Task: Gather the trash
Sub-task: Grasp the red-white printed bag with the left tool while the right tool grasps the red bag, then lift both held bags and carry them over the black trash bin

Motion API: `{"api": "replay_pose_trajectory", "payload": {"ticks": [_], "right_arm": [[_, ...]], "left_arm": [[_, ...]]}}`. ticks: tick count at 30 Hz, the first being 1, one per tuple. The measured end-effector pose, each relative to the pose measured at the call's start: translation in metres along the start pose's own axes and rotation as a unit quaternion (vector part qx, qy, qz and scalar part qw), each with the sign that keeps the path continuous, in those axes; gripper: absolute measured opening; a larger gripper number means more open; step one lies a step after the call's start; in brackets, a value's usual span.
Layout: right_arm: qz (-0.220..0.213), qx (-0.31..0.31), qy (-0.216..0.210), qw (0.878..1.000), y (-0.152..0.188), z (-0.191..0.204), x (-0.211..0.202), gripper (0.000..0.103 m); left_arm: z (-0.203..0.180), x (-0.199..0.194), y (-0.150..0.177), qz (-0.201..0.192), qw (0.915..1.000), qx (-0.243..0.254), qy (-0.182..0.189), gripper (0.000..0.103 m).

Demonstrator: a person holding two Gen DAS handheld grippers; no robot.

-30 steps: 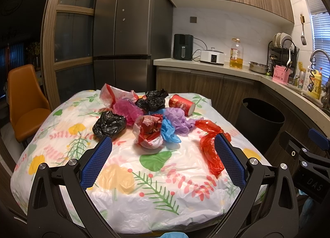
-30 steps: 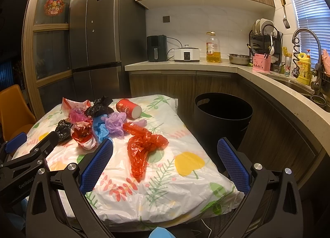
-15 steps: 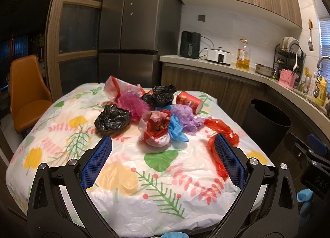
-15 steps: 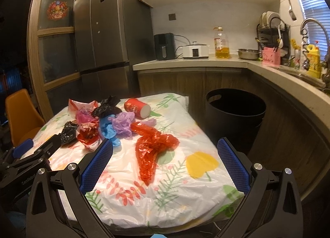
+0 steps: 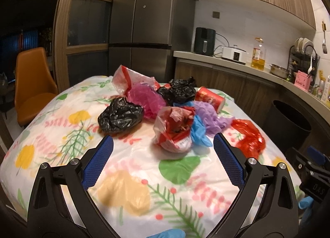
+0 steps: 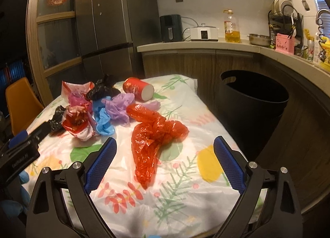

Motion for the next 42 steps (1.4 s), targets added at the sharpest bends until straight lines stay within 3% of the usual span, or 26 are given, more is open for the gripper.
{"api": "replay_pose_trajectory", "payload": {"ticks": [4,14,18,22,24,29,37,42], "right_arm": [[0.018,-0.002,-0.002,1.000,0.005,0.000,0.022,0.079],[0.057,0.001,-0.014,0.998,0.017,0.001,0.063,0.071],[0.069,-0.002,-0.018,0.997,0.022,0.005,0.077,0.071],[0.082,-0.010,-0.028,0.996,0.027,0.011,0.086,0.059],[0.086,-0.015,-0.035,0.996,0.030,0.014,0.088,0.052],[0.099,-0.033,-0.057,0.993,0.038,0.026,0.092,0.028],[0.093,-0.037,-0.067,0.993,0.034,0.028,0.086,0.010],[0.079,-0.040,-0.073,0.993,0.027,0.030,0.072,0.007]], "left_arm": [[0.003,0.021,-0.003,-0.002,1.0000,-0.004,-0.003,0.089],[0.000,0.067,0.001,0.030,0.9995,-0.009,0.004,0.064],[-0.003,0.079,0.007,0.047,0.9988,-0.004,0.011,0.047],[-0.005,0.086,0.012,0.060,0.9981,-0.001,0.016,0.031],[-0.006,0.088,0.015,0.067,0.9975,-0.005,0.025,0.017],[-0.007,0.092,0.019,0.075,0.9965,-0.010,0.034,0.003],[-0.004,0.083,0.018,0.067,0.9969,-0.018,0.037,0.000],[0.004,0.063,0.008,0.046,0.9981,-0.027,0.030,0.000]]}}
Point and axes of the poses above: each gripper's, at about its wrist camera, not at the fingertips, and x roughly the way its jaws point, z to its left, y to its underside, the point moved 7 cm from there along x, roughly the way its jaws point, and after that the axes turned 6 degrees about x, right-handed, at the moved point
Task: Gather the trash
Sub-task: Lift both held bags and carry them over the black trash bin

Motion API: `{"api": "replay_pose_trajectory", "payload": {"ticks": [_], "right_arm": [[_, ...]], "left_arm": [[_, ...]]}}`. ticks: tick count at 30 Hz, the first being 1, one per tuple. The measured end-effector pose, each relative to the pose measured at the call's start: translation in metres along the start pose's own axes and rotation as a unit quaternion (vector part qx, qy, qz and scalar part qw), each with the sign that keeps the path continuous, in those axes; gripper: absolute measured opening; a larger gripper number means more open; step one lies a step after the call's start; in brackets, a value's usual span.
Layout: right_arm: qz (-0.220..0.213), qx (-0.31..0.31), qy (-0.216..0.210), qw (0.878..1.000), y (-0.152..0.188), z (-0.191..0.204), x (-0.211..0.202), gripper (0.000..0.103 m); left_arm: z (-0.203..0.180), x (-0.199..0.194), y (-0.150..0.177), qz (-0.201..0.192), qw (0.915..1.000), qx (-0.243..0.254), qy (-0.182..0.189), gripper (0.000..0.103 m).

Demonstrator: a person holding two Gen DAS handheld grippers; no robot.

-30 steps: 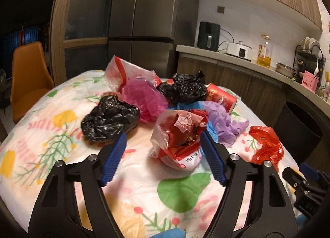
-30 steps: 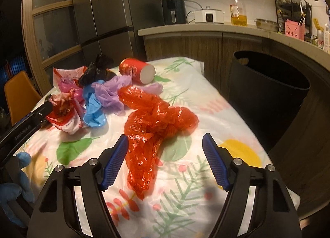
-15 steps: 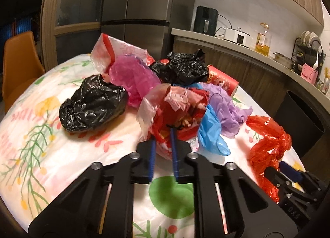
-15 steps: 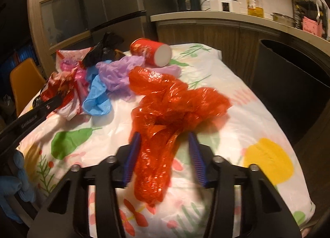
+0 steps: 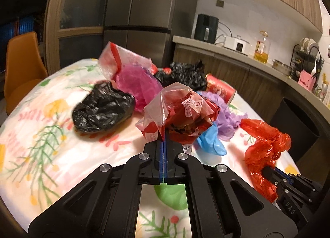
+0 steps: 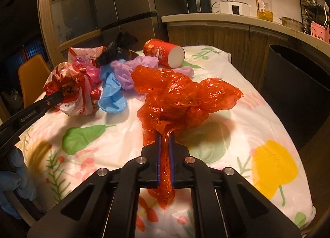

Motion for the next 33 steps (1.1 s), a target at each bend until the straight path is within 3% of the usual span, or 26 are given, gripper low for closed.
{"api": "replay_pose_trajectory", "payload": {"ticks": [8,19,24,33], "right_arm": [[-0.034,-0.001,-0.009,0.999,-0.016,0.004,-0.031,0.007],[-0.089,0.012,0.001,0.996,-0.048,-0.017,-0.077,0.006],[-0.118,0.019,0.024,0.993,-0.065,-0.036,-0.094,0.006],[-0.178,0.049,0.113,0.976,-0.106,-0.103,-0.125,0.006]], "left_arm": [[0.002,-0.032,-0.022,-0.025,0.9996,-0.016,0.004,0.000],[-0.049,-0.056,-0.065,-0.061,0.9969,0.014,0.049,0.000],[-0.089,-0.056,-0.086,-0.074,0.9929,0.033,0.087,0.000],[-0.176,-0.049,-0.127,-0.105,0.9795,0.076,0.154,0.000]]}}
Point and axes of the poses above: each gripper's, at about its wrist camera, not at the fingertips, and x roughly the way its jaws point, z to its left, y to its underside, the point moved 7 cm from there along x, roughly the way its jaws point, and after that the axes turned 6 degrees about x, right-handed, at the moved point
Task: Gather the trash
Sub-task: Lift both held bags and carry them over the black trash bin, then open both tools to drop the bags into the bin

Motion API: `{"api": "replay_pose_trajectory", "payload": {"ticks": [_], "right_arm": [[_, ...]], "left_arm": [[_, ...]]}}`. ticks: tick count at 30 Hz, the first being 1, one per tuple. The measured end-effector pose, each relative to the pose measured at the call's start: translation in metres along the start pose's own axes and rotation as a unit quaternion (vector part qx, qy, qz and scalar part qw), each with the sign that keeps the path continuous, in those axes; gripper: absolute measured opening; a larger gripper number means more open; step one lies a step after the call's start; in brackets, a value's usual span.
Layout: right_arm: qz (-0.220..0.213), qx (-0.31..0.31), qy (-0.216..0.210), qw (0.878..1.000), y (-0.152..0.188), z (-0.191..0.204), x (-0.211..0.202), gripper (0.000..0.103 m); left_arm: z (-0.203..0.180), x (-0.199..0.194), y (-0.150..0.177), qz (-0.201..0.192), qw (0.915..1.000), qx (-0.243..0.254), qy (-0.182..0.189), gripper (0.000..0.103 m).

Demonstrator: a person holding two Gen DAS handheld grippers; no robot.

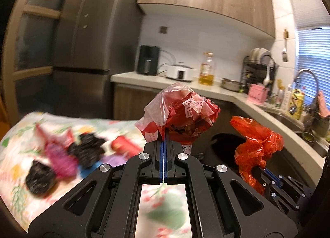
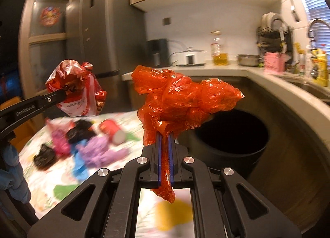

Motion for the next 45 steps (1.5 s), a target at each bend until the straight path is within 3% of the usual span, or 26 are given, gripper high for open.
{"api": "replay_pose_trajectory", "payload": {"ticks": [8,15,26,45], "right_arm": [[-0.034,0.021,0.053,0.998,-0.034,-0.050,0.008,0.006],[-0.046,0.032,0.079,0.995,-0.051,-0.081,0.021,0.006],[-0.039,0.042,0.091,0.994,-0.050,-0.105,0.042,0.006],[-0.011,0.056,0.096,0.994,-0.041,-0.128,0.075,0.009]], "left_arm": [[-0.063,0.039,-0.026,-0.016,0.9977,0.024,0.061,0.000],[-0.098,0.068,-0.035,-0.023,0.9949,0.033,0.092,0.000],[-0.128,0.115,-0.010,0.002,0.9922,0.040,0.118,0.000],[-0.157,0.161,0.024,0.041,0.9832,0.035,0.174,0.000]]}}
Point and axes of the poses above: each gripper's, at about its wrist camera, not at the fingertips, and x roughly the way its jaws point, z to its left, y to its underside, the point moved 7 cm from there along x, roughly the way its jaws point, and after that the axes turned 6 degrees about x, right-handed, at the moved point
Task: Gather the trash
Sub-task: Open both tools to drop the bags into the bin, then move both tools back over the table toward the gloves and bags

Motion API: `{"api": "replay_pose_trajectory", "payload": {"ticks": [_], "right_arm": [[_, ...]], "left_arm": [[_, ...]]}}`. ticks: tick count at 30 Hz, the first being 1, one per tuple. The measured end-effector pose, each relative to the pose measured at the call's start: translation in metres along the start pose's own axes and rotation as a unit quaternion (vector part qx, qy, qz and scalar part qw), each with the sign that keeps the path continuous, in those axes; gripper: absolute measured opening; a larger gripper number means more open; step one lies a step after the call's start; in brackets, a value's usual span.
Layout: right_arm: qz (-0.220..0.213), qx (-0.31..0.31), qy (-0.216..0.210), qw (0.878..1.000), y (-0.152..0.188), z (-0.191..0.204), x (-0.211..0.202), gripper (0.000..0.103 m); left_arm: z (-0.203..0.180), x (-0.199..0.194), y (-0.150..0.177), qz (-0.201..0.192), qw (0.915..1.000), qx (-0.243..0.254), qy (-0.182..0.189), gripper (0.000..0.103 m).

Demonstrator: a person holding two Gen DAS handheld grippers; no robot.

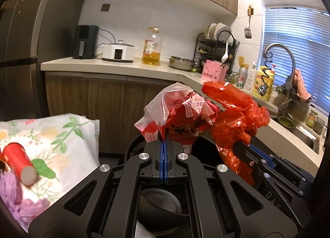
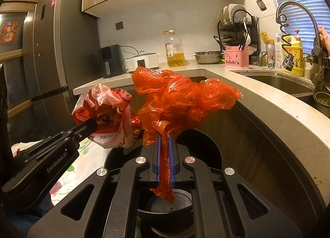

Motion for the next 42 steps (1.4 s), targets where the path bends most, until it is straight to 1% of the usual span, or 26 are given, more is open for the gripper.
{"api": "replay_pose_trajectory", "payload": {"ticks": [4,5,6,7,9,10,11,12,15,16,17,18,19,20,21,23,26,28,32,38,42], "right_arm": [[0.001,0.002,0.005,1.000,0.000,-0.006,0.005,0.020],[0.002,0.003,0.006,1.000,0.000,-0.007,0.006,0.022],[0.003,0.005,0.007,1.000,0.000,-0.009,0.007,0.022],[0.004,0.006,0.009,1.000,0.000,-0.010,0.007,0.022],[0.006,0.009,0.012,1.000,0.001,-0.013,0.007,0.023],[0.006,0.010,0.012,1.000,0.001,-0.013,0.007,0.026],[0.006,0.012,0.012,1.000,0.002,-0.014,0.006,0.030],[0.005,0.012,0.013,1.000,0.002,-0.015,0.005,0.032],[0.008,0.011,0.015,1.000,0.006,-0.013,0.001,0.038],[0.009,0.011,0.014,1.000,0.007,-0.013,0.001,0.045],[0.010,0.012,0.013,1.000,0.008,-0.012,-0.001,0.051],[0.010,0.011,0.012,1.000,0.010,-0.011,-0.004,0.052],[0.010,0.010,0.012,1.000,0.011,-0.010,-0.005,0.055],[0.010,0.008,0.012,1.000,0.012,-0.009,-0.007,0.061],[0.010,0.007,0.011,1.000,0.013,-0.008,-0.009,0.064],[0.012,0.004,0.006,1.000,0.017,-0.003,-0.015,0.072],[0.018,-0.001,0.002,1.000,0.023,0.004,-0.022,0.078],[0.019,-0.004,-0.003,1.000,0.026,0.009,-0.028,0.080],[0.016,-0.007,-0.012,1.000,0.031,0.018,-0.041,0.080],[0.006,-0.002,-0.020,1.000,0.034,0.031,-0.057,0.080],[0.000,-0.010,-0.030,1.000,0.037,0.044,-0.064,0.080]], "left_arm": [[-0.001,0.009,0.006,0.012,0.9999,0.002,0.003,0.001],[-0.001,0.011,0.007,0.014,0.9999,0.002,0.003,0.007],[0.000,0.013,0.009,0.017,0.9998,0.002,0.003,0.015],[0.001,0.013,0.010,0.018,0.9998,0.002,0.003,0.019],[0.003,0.014,0.012,0.020,0.9998,0.000,0.004,0.041],[0.004,0.013,0.013,0.019,0.9998,-0.002,0.004,0.045],[0.006,0.012,0.013,0.016,0.9999,-0.005,0.001,0.052],[0.009,0.011,0.013,0.016,0.9998,-0.007,-0.004,0.059],[0.018,0.007,0.016,0.021,0.9995,-0.016,-0.015,0.067],[0.021,0.005,0.018,0.023,0.9993,-0.019,-0.021,0.070],[0.024,0.002,0.018,0.023,0.9992,-0.021,-0.025,0.075],[0.028,-0.002,0.020,0.023,0.9989,-0.023,-0.033,0.078],[0.031,-0.007,0.020,0.021,0.9987,-0.022,-0.041,0.080],[0.033,-0.011,0.021,0.020,0.9984,-0.021,-0.049,0.083],[0.037,-0.017,0.022,0.019,0.9979,-0.020,-0.059,0.086],[0.041,-0.026,0.024,0.019,0.9970,-0.022,-0.072,0.087],[0.051,-0.043,0.028,0.019,0.9953,-0.028,-0.091,0.090],[0.058,-0.057,0.032,0.018,0.9935,-0.031,-0.108,0.091],[0.072,-0.082,0.039,0.017,0.9891,-0.032,-0.143,0.091],[0.087,-0.114,0.047,0.012,0.9841,-0.035,-0.174,0.092],[0.098,-0.138,0.053,0.002,0.9794,-0.035,-0.199,0.092]]}}
Point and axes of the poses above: each gripper's, at about its wrist camera, not at the fingertips, and x roughly the way its jaws point, z to its left, y to its underside, the point moved 7 cm from there along x, roughly the way its jaws point, and after that the axes turned 6 degrees about x, right-handed, at the moved point
